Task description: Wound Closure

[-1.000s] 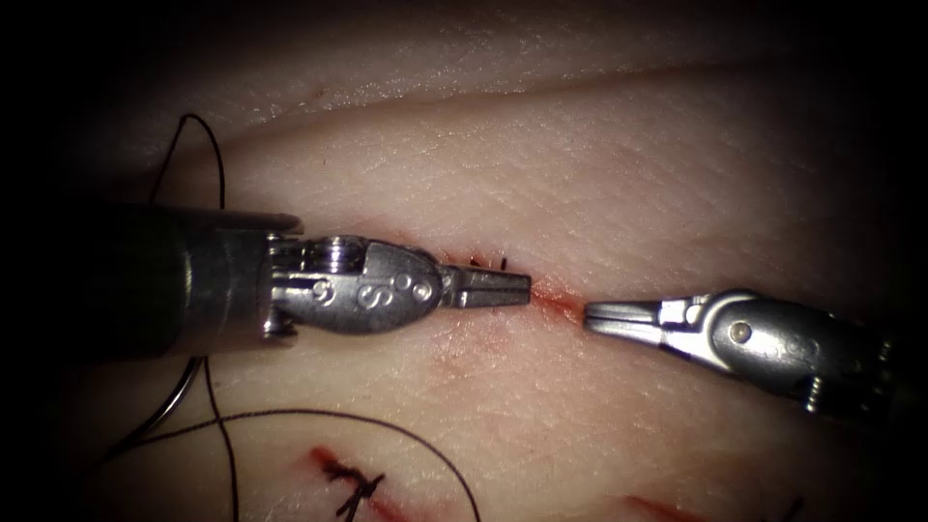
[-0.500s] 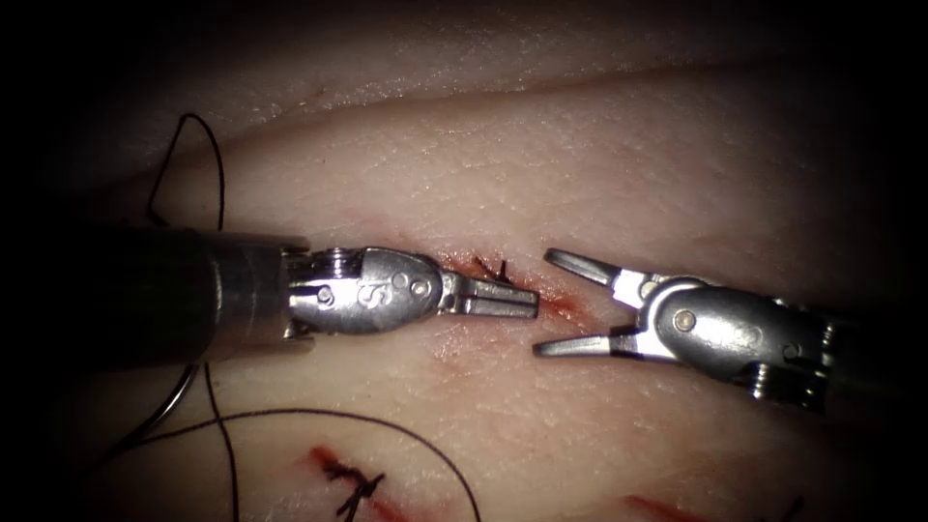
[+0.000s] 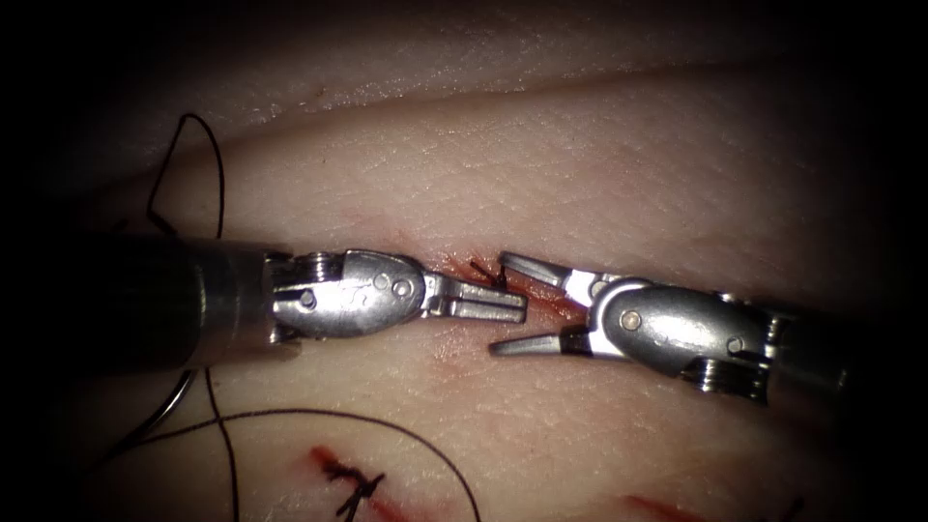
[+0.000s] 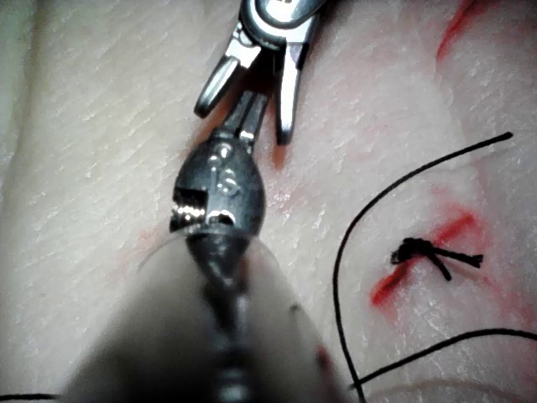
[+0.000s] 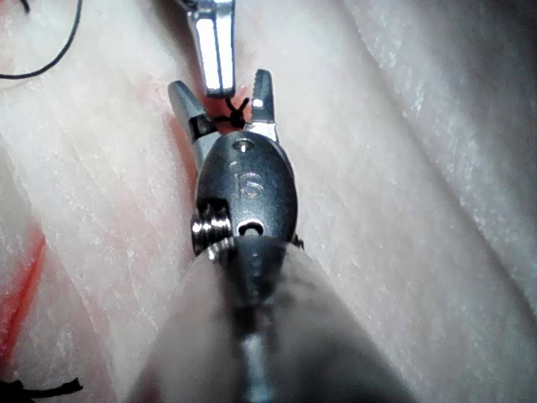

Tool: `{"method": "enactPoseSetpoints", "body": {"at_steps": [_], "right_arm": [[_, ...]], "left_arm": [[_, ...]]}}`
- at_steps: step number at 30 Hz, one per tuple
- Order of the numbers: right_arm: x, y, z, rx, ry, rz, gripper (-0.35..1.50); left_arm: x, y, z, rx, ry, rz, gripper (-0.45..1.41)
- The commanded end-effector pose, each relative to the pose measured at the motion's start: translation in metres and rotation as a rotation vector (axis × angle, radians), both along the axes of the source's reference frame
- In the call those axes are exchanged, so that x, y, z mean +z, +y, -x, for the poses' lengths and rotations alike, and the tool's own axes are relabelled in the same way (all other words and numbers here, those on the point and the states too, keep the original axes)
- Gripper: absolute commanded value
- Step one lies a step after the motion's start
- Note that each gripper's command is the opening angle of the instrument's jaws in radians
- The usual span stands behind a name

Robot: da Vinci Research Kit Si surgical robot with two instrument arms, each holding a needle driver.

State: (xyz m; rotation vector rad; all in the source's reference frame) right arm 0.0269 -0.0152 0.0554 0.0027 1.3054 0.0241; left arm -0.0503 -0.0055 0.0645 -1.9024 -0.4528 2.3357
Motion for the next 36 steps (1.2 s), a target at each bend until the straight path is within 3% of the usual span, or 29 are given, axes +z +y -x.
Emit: {"method": "enactPoseSetpoints", "body": {"at_steps": [1,8,28,33,36], "right_arm": [[0.0004,0.0005,-0.0014,0.004,0.012,0.006,1.31],[0.0007,0.0007,-0.004,0.006,0.046,0.088,1.28],[0.0018,0.0007,-0.0063,0.0,0.076,0.14,1.25],[0.0019,0.0009,-0.0064,-0.002,0.082,0.148,1.01],[0.0021,0.001,-0.0065,-0.003,0.083,0.149,1.01]], "left_arm": [[0.0004,0.0003,0.0007,0.003,-0.002,0.002,-0.45],[0.0006,0.0004,0.0,0.008,-0.02,-0.015,-0.45],[0.0009,-0.0001,0.0,0.005,-0.025,-0.03,-0.45],[0.001,-0.0004,0.0001,-0.005,-0.034,-0.049,-0.45],[0.001,-0.0004,0.0,-0.006,-0.04,-0.047,-0.45]]}}
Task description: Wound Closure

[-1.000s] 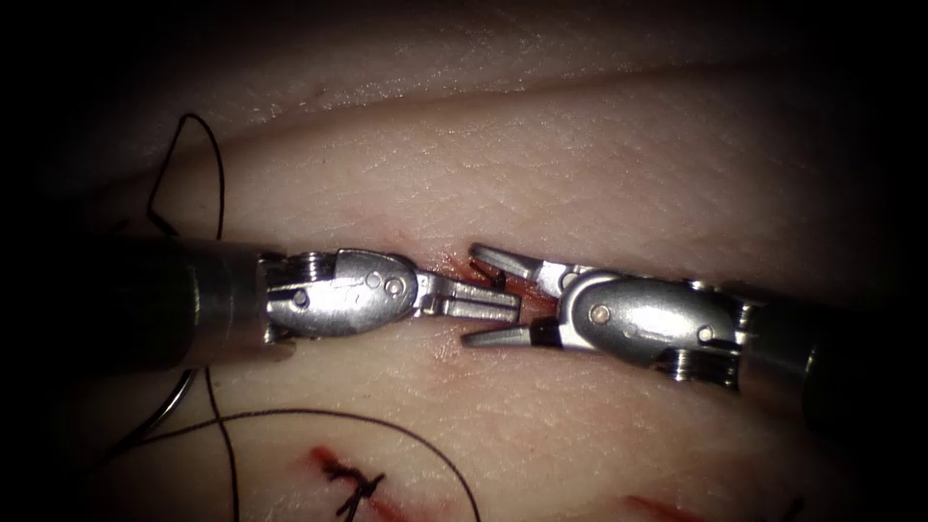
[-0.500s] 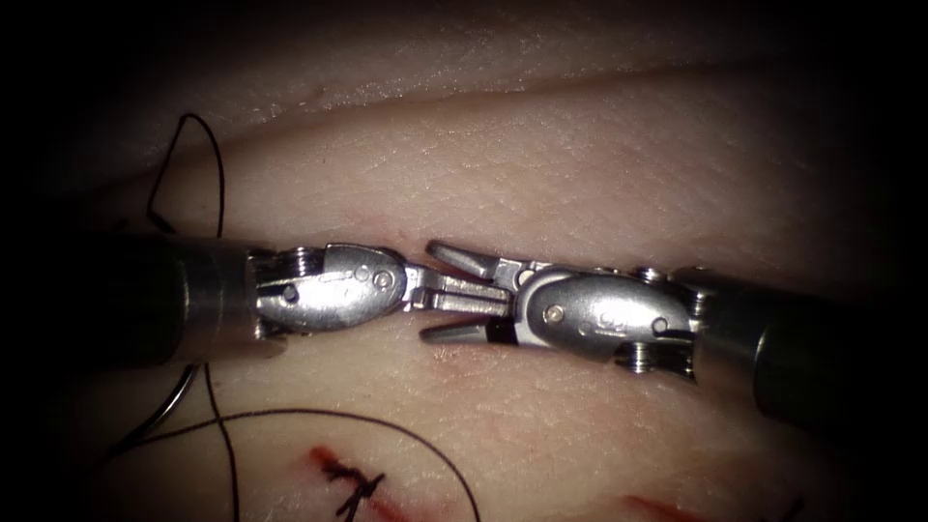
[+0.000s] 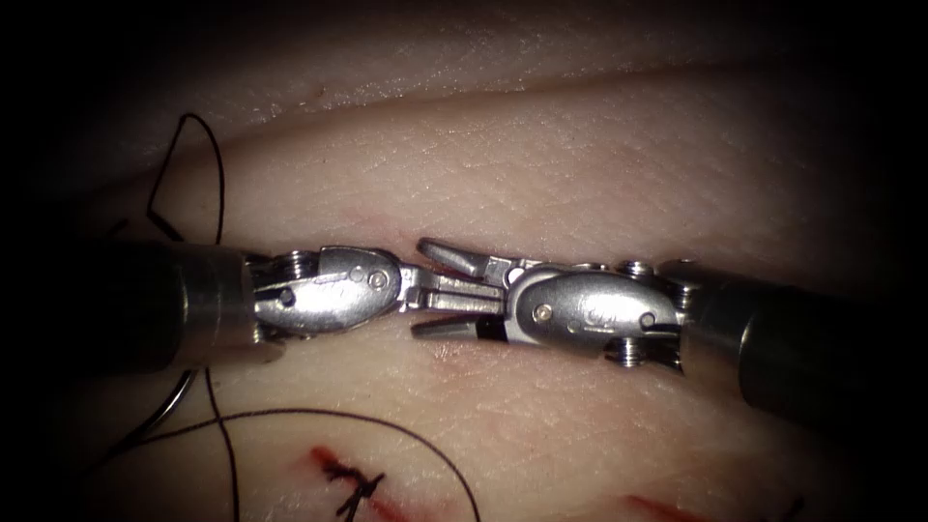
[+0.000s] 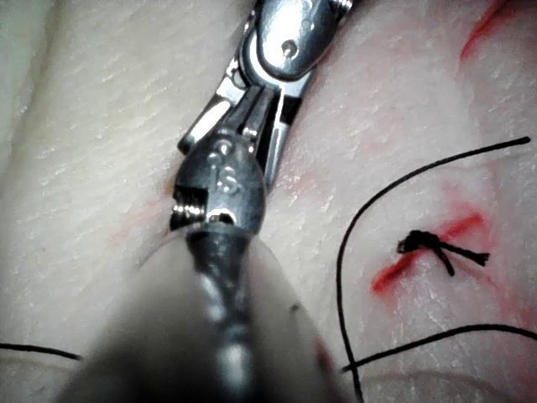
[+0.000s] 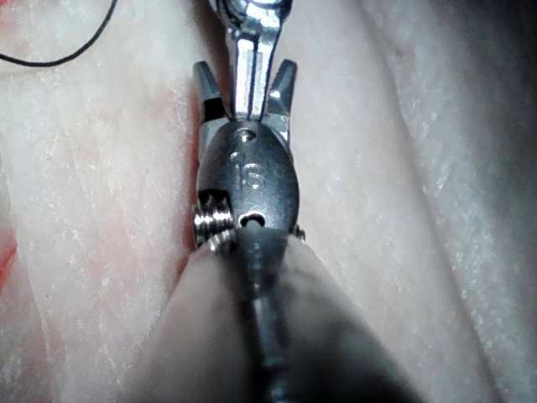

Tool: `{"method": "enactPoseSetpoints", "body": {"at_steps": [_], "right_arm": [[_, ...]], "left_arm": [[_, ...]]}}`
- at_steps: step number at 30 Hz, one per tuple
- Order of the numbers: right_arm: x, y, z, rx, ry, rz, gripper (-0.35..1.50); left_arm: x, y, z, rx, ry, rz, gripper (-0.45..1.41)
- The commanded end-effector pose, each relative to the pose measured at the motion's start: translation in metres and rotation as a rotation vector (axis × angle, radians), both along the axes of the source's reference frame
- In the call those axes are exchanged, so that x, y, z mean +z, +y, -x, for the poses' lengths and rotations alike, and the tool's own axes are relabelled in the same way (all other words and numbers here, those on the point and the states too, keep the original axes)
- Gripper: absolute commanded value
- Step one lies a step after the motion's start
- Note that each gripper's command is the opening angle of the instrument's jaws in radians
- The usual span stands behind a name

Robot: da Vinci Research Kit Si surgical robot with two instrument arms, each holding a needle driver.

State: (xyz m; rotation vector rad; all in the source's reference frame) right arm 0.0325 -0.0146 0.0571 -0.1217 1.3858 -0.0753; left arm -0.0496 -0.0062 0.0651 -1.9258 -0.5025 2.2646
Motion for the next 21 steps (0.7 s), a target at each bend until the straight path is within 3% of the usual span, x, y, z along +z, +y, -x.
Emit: {"method": "enactPoseSetpoints", "body": {"at_steps": [1,5,21], "right_arm": [[0.0005,0.0004,-0.0009,-0.001,0.002,0.002,1.06],[0.0008,0.0004,-0.0006,-0.003,0.002,0.005,1.18],[0.0014,0.0007,-0.0012,-0.006,0.012,0.01,1.2]], "left_arm": [[0.0004,0.0004,0.0007,0.002,-0.003,0.003,-0.45],[0.0005,0.0006,0.0003,0.007,-0.006,0.004,-0.45],[0.0005,0.0005,0.0001,0.012,-0.013,0.0,-0.45]]}}
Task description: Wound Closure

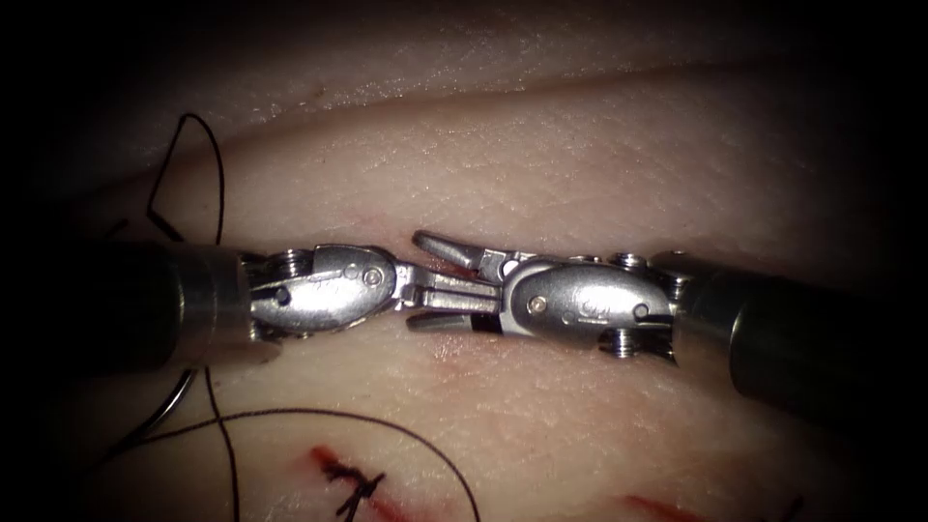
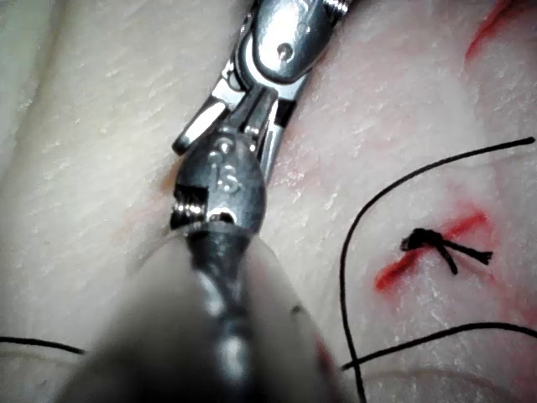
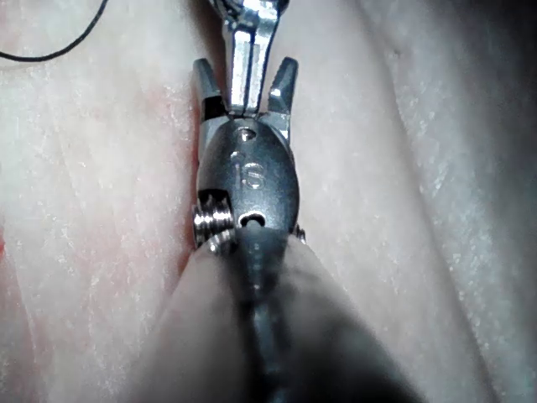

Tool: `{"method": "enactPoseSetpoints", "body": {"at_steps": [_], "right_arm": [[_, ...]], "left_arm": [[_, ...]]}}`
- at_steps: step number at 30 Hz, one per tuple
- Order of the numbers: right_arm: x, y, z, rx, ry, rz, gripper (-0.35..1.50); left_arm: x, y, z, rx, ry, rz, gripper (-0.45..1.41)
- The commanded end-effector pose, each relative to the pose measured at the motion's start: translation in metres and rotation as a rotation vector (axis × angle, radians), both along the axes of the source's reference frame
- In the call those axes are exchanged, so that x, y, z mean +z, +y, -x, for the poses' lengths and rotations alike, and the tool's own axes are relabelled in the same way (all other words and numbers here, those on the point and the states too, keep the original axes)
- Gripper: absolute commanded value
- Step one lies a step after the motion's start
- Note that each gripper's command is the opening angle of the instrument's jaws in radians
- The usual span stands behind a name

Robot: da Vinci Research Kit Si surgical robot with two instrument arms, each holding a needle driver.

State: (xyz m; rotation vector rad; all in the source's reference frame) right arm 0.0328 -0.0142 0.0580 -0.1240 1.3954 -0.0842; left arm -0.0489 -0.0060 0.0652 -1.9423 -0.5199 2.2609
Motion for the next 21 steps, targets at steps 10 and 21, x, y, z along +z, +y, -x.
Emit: {"method": "enactPoseSetpoints", "body": {"at_steps": [10,21], "right_arm": [[0.001,-0.0005,-0.0017,-0.047,0.035,0.02,-0.35],[0.0008,-0.0005,-0.0007,-0.042,0.012,-0.005,0.54]], "left_arm": [[0.0003,0.0001,0.0008,0.001,-0.003,0.002,-0.45],[0.0003,0.0002,0.0005,-0.001,0.0,0.004,-0.45]]}}
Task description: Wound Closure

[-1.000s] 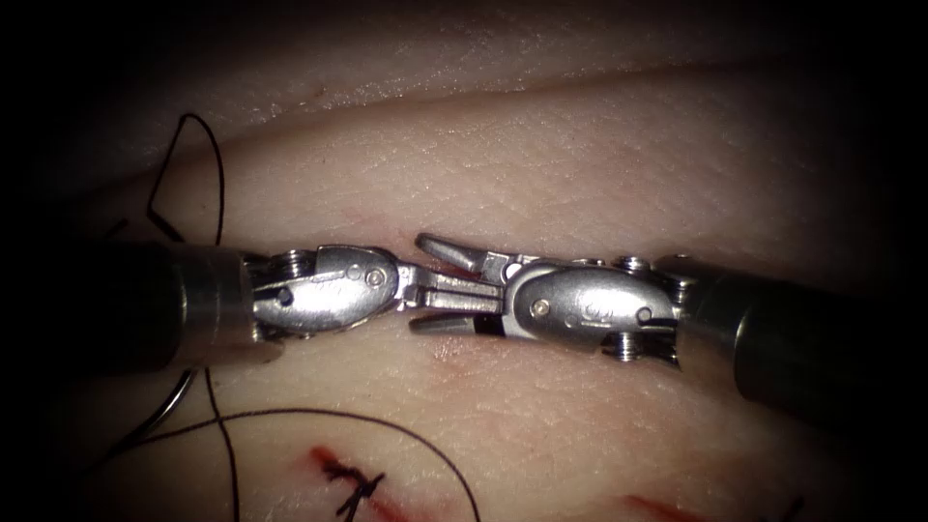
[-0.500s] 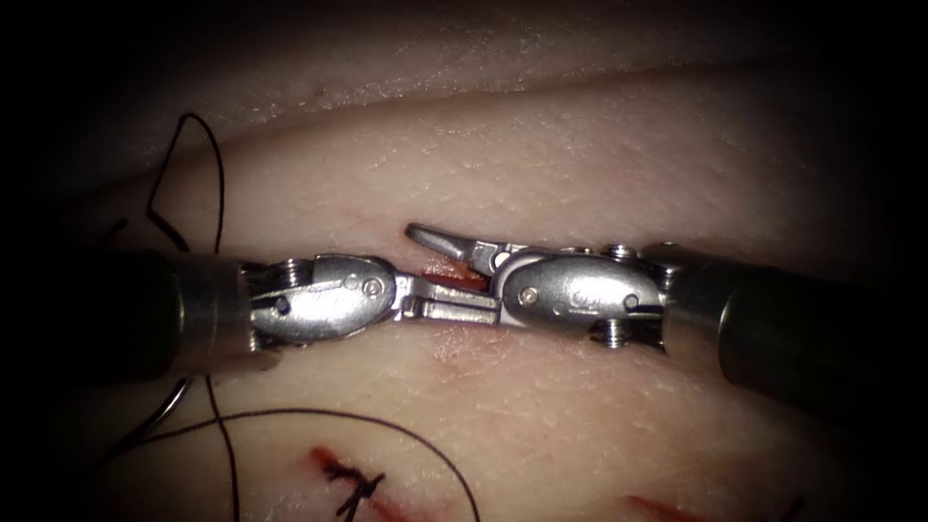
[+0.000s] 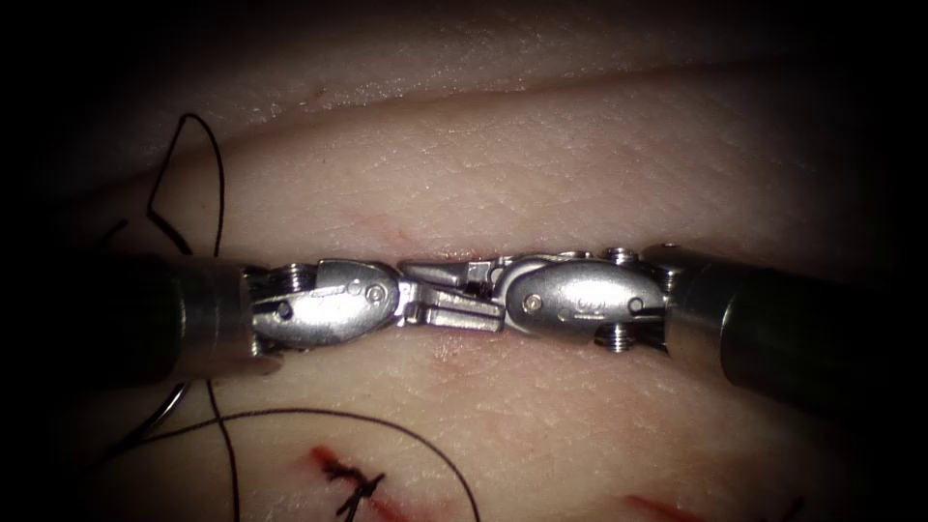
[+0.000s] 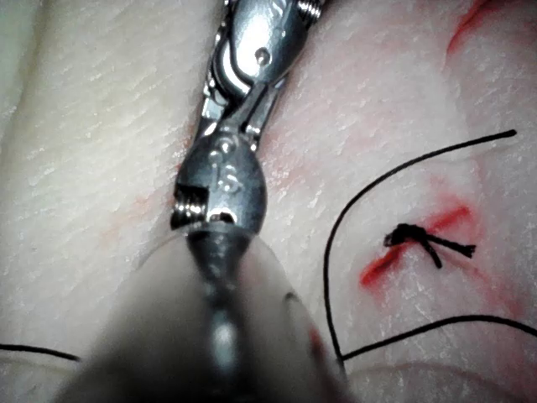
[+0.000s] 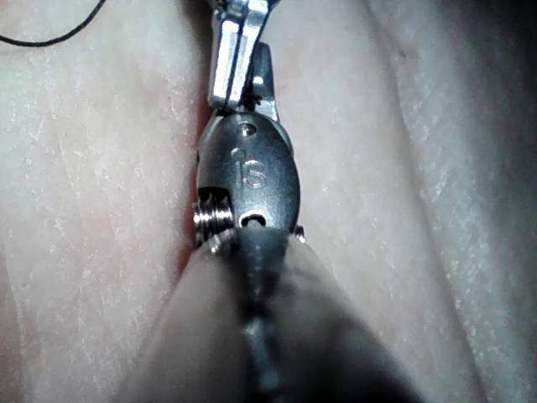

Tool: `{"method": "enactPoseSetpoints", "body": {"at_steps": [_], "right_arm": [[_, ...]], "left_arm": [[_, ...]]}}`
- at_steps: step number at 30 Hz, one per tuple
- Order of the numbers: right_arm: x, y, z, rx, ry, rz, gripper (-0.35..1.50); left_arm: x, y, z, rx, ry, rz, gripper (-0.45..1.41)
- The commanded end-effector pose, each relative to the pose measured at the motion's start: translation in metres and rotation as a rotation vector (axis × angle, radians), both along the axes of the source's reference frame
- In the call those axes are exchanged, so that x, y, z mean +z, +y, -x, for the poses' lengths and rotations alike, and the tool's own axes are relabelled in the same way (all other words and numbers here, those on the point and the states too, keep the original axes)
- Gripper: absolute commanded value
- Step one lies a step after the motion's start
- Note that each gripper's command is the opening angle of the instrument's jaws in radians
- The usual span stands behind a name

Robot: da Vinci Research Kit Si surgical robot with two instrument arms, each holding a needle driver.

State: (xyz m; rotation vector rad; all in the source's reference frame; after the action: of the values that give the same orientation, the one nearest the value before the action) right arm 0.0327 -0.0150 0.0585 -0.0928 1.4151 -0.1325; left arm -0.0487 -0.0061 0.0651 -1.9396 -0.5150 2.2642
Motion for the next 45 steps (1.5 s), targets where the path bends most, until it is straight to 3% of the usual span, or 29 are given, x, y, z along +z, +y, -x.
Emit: {"method": "enactPoseSetpoints", "body": {"at_steps": [1,2,3,10,17,24,28,36,41,45], "right_arm": [[0.0003,0.0005,-0.0008,0.027,-0.019,-0.028,1.04],[0.0002,0.0006,-0.0007,0.037,-0.029,-0.04,1.26],[0.0002,0.0007,-0.0006,0.037,-0.032,-0.047,1.31],[-0.0003,0.0009,0.0009,0.094,-0.055,-0.058,1.46],[-0.0014,0.0008,0.0047,0.104,-0.073,-0.068,1.48],[-0.0028,-0.0003,0.0099,0.115,-0.104,-0.078,1.48],[-0.0037,-0.001,0.0136,0.144,-0.104,-0.096,1.48],[-0.0042,-0.0011,0.0152,0.172,-0.098,-0.106,1.48],[-0.0043,-0.0011,0.0149,0.176,-0.1,-0.112,1.48],[-0.0043,-0.0012,0.0147,0.181,-0.099,-0.117,1.48]], "left_arm": [[0.0004,0.0002,0.0006,0.0,-0.002,0.002,-0.45],[0.0003,0.0002,0.0005,0.0,-0.001,0.003,-0.45],[0.0003,0.0001,0.0003,-0.001,-0.001,0.003,-0.45],[-0.0004,-0.0007,-0.0013,0.002,0.002,0.007,-0.45],[-0.0011,0.0,-0.0032,-0.017,0.017,0.005,-0.45],[-0.0006,0.0038,-0.0041,-0.077,0.055,-0.006,-0.45],[0.0009,0.0075,-0.0042,-0.084,0.172,0.057,-0.45],[0.0033,0.0111,-0.0049,-0.108,0.234,0.064,-0.45],[0.005,0.0117,-0.0058,-0.101,0.267,0.085,-0.45],[0.0071,0.0114,-0.0067,-0.072,0.353,0.094,-0.45]]}}
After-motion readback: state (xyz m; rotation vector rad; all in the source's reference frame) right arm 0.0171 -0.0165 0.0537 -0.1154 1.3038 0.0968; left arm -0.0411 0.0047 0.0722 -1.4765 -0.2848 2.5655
